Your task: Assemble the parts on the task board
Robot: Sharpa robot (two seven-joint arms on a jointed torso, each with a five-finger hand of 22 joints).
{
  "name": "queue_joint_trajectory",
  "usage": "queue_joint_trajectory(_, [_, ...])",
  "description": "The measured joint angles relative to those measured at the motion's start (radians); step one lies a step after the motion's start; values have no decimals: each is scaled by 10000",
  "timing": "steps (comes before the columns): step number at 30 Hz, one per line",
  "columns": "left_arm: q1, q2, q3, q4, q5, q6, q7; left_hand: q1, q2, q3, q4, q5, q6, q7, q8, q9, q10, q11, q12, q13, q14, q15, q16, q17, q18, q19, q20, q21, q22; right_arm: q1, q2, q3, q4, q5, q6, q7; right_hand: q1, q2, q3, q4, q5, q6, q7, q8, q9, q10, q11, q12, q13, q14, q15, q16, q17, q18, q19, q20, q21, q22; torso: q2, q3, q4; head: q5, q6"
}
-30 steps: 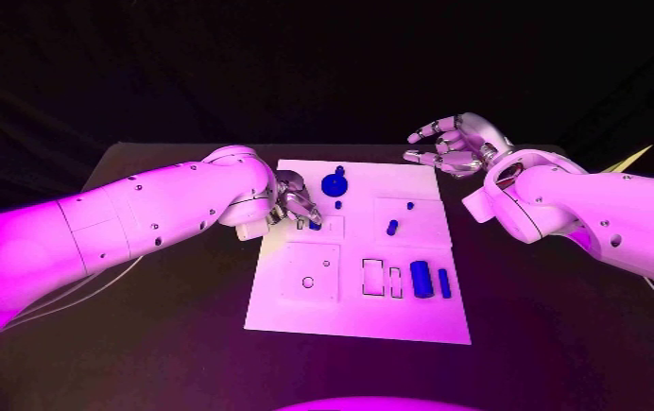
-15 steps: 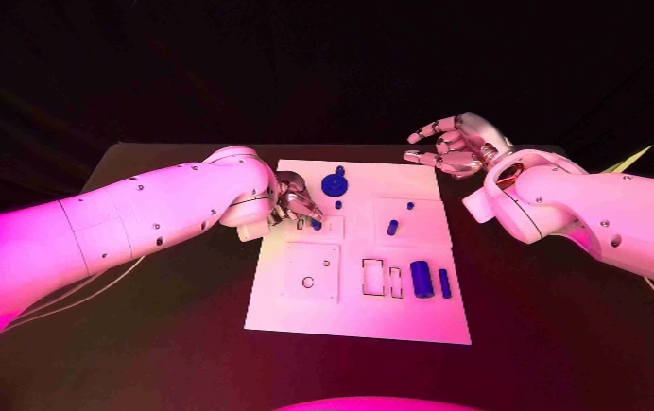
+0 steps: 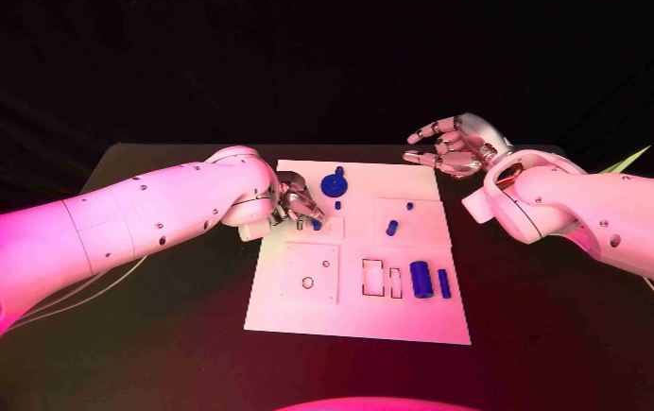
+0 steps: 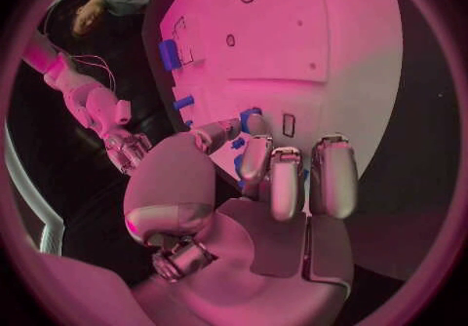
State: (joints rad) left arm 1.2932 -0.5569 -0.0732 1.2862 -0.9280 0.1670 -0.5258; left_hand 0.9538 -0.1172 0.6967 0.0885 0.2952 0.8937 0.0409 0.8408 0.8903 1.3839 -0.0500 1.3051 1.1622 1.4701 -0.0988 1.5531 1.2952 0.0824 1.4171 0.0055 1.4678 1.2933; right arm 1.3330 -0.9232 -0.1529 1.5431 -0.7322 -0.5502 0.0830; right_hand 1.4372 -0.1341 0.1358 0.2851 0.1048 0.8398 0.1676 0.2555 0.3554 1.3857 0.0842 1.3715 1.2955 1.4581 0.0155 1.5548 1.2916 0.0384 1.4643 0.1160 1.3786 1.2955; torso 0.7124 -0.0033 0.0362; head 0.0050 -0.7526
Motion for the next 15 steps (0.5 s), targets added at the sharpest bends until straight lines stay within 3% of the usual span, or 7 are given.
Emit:
queue_joint_trajectory(12, [1,73,-25,-109,-2,138,-16,2,1,0,0,-121,22,-18,0,0,0,0,0,0,0,-1,0,0,-4,1,0,0,0,-1,-10,0,8,0,2,1,0,0,0,0,0,0,0,0,0,0,0,0,0,0,0,0,0,0,0,0,0,0,5,-2,0,-39,-27])
queue_joint_trajectory(13, [2,77,-26,-115,-3,146,-16,2,1,-2,2,-180,22,-19,-1,0,0,0,0,0,0,-1,0,0,-278,1,0,0,0,-1,-10,0,10,0,2,3,0,0,0,0,0,0,0,0,0,0,0,0,0,0,0,0,0,0,0,0,0,0,5,-2,0,-43,-31])
queue_joint_trajectory(15, [4,83,-33,-131,-8,165,-16,106,105,-220,219,-540,110,-106,-8,9,0,0,-1,0,0,-1,0,0,-366,-4,-1,0,0,-1,-10,-1,15,0,2,4,0,0,0,0,0,0,0,0,0,0,0,0,0,0,0,0,0,0,0,0,0,0,4,-2,5,-45,-36])
